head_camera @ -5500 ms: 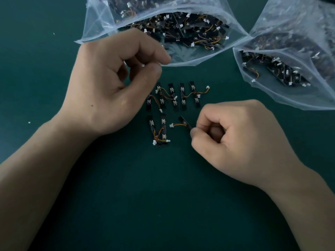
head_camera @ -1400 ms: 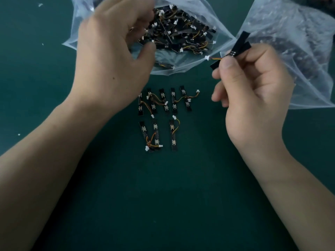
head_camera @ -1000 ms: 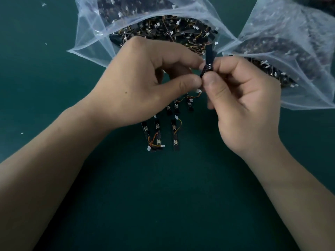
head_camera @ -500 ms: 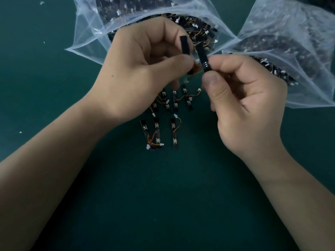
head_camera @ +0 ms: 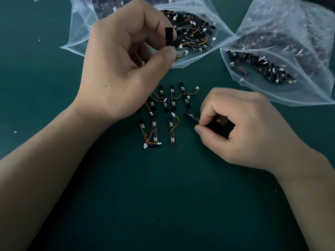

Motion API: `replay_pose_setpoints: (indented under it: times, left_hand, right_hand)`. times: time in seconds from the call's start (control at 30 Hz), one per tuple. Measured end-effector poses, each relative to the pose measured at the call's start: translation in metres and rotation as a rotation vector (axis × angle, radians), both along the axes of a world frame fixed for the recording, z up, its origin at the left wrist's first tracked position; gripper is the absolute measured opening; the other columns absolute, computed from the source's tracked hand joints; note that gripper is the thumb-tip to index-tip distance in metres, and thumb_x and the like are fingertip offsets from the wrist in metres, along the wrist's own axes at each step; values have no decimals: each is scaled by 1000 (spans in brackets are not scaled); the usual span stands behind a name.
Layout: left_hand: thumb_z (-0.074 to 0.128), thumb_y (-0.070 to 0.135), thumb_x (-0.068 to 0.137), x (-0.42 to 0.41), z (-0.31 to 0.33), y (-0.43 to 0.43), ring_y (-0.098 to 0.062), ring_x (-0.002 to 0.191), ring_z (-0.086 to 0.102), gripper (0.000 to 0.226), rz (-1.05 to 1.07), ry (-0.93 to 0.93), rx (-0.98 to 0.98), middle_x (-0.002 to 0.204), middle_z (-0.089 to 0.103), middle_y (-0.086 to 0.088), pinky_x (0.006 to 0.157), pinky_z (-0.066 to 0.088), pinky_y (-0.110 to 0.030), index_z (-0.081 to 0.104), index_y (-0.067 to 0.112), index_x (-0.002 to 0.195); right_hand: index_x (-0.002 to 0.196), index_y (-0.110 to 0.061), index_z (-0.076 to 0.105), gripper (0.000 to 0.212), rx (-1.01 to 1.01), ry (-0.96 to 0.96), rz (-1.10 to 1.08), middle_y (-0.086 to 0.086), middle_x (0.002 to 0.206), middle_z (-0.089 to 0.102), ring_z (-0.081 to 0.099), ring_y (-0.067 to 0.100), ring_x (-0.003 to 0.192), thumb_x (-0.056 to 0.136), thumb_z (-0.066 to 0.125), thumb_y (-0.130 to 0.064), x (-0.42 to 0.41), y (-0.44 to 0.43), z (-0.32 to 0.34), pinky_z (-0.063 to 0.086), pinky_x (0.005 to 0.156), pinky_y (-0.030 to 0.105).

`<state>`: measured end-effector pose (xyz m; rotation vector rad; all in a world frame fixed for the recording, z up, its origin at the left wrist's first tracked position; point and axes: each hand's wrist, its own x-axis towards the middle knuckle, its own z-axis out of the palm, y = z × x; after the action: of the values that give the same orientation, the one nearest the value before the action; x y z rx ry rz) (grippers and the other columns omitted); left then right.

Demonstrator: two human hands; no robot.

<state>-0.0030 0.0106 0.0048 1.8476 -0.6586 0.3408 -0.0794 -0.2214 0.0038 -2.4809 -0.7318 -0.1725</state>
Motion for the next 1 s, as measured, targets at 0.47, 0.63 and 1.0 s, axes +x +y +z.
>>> replay_pose_setpoints:
  times: [0.47,0.63,1.0]
  left_hand:
    - [66,1,95,0,-1,4,-22,74,67,10,34,-23,41,89,71,-15,59,48,-46,65,-6,103]
    - [67,-1,94,-2,-1,2,-17,71,66,9,26,-27,54,87,71,-16,57,47,-44,65,-7,101]
    - [67,-2,94,-2,-1,2,-16,72,67,11,21,-17,61,88,72,-14,59,49,-44,65,-10,102]
  right_hand:
    - [95,-23,75,17,14,168,14,-15,86,59,55,7,75,82,79,-32,1,-8,5,40,66,26]
    - [97,-24,77,16,11,161,13,-15,91,61,56,3,80,84,80,-32,-1,-1,3,39,69,22]
    - [78,-24,73,9,14,131,-9,-12,85,63,55,12,70,86,77,-25,1,0,0,45,58,35]
